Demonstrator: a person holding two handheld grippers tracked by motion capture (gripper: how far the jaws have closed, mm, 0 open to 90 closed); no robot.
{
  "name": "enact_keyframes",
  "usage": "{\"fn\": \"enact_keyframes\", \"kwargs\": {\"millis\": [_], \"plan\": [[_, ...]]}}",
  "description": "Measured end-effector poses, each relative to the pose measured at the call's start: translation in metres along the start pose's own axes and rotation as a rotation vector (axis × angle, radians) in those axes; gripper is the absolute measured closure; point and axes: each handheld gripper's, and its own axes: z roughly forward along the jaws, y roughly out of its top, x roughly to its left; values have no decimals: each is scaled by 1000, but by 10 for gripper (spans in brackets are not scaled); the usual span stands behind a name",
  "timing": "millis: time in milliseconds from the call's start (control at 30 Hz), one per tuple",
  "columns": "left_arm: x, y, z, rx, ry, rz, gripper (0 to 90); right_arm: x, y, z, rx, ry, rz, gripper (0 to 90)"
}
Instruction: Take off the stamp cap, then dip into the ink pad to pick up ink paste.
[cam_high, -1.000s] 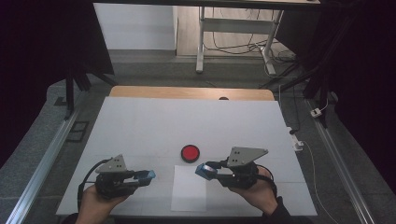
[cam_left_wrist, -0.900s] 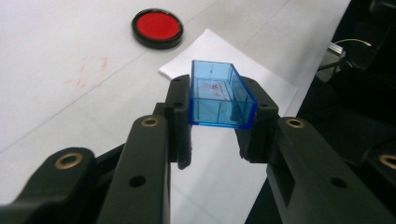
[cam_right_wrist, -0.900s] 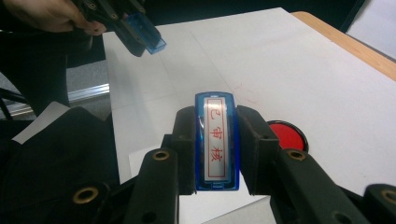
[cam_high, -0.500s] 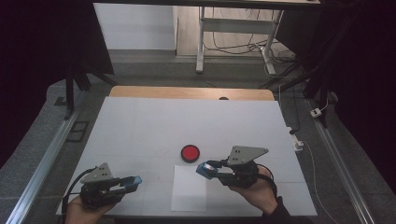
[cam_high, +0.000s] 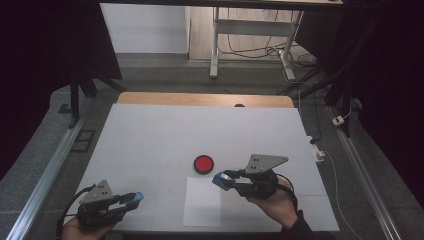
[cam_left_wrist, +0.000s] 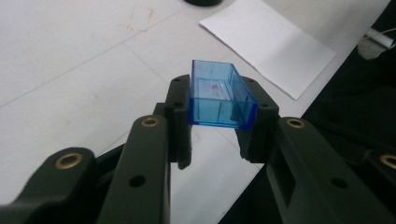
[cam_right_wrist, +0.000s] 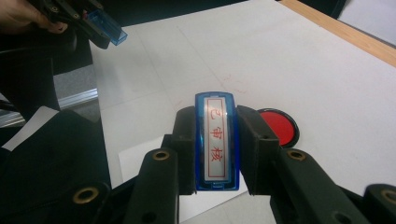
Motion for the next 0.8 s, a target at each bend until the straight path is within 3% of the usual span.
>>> {"fn": "enact_keyframes", "kwargs": {"millis": [367,567,800], "plan": [[1,-1,1,10,-4,-11,684,-3,-1,1,10,-4,11,704],[-1,-1,2,24,7,7,684,-6,-1,5,20,-3,9,704],[2,-2,1,9,-9,-19,685,-10,2,13,18,-9,21,704]]}}
